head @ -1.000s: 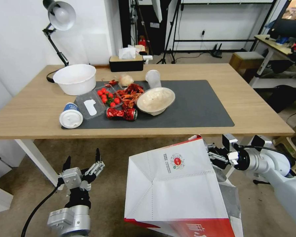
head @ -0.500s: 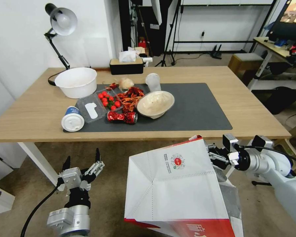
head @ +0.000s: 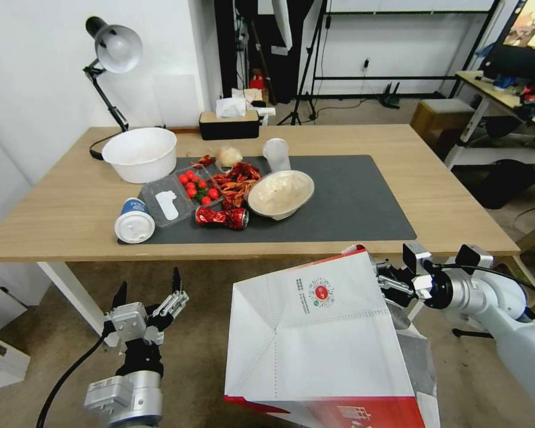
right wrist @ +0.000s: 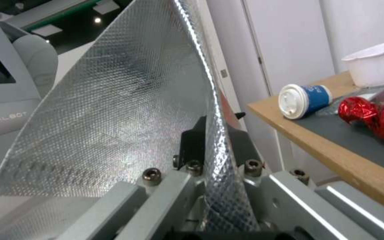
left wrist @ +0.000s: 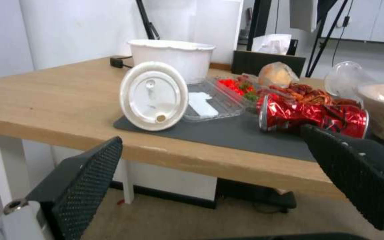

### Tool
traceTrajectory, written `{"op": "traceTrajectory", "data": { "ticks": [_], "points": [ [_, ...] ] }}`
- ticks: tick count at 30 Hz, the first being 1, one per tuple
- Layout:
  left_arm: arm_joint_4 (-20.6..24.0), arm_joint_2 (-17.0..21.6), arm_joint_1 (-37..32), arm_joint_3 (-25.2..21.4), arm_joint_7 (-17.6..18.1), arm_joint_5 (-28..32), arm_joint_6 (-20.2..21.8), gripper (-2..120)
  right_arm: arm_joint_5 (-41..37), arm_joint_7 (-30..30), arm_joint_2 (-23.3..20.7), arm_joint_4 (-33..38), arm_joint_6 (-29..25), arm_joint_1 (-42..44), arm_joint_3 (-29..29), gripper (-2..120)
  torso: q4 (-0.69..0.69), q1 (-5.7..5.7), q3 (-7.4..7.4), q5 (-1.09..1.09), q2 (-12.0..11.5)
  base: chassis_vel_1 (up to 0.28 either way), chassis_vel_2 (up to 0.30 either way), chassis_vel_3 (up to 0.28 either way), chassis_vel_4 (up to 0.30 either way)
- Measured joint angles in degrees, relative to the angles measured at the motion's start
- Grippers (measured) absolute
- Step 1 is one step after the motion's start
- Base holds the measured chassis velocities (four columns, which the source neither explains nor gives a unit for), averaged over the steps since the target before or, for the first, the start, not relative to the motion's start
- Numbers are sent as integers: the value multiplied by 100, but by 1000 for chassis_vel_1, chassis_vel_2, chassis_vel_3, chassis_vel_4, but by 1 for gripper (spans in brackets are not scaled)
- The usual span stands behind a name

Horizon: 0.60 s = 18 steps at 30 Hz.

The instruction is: Pick up the food delivery bag from the floor and place it on the table.

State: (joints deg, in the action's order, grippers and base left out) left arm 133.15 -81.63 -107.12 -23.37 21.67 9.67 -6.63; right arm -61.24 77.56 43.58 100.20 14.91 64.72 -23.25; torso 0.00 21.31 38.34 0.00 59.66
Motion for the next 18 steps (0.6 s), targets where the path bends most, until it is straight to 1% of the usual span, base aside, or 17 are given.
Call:
{"op": "traceTrajectory", "data": {
  "ticks": [5, 10, 12, 18],
  "points": [
    [3, -3, -5, -2, 0, 0, 0, 100, -1, 0, 0, 1, -1, 12, -14, 0, 0, 73, 93, 0, 165, 0, 0, 0, 0],
    [3, -4, -12, -1, -1, 0, 0, 100, -3, 0, -2, 3, -2, 33, -30, 0, 0, 118, 148, 0, 264, 0, 0, 0, 0],
    [3, -11, -24, -7, -37, 0, 2, 100, -4, 0, -3, 8, -4, 60, -49, 0, 0, 158, 197, 0, 354, 0, 0, 0, 0],
    [-26, -37, 3, -58, -96, 30, -139, 100, -4, 0, 1, 10, -8, 98, -69, 0, 0, 224, 270, 0, 493, 0, 0, 0, 0]
  ]
}}
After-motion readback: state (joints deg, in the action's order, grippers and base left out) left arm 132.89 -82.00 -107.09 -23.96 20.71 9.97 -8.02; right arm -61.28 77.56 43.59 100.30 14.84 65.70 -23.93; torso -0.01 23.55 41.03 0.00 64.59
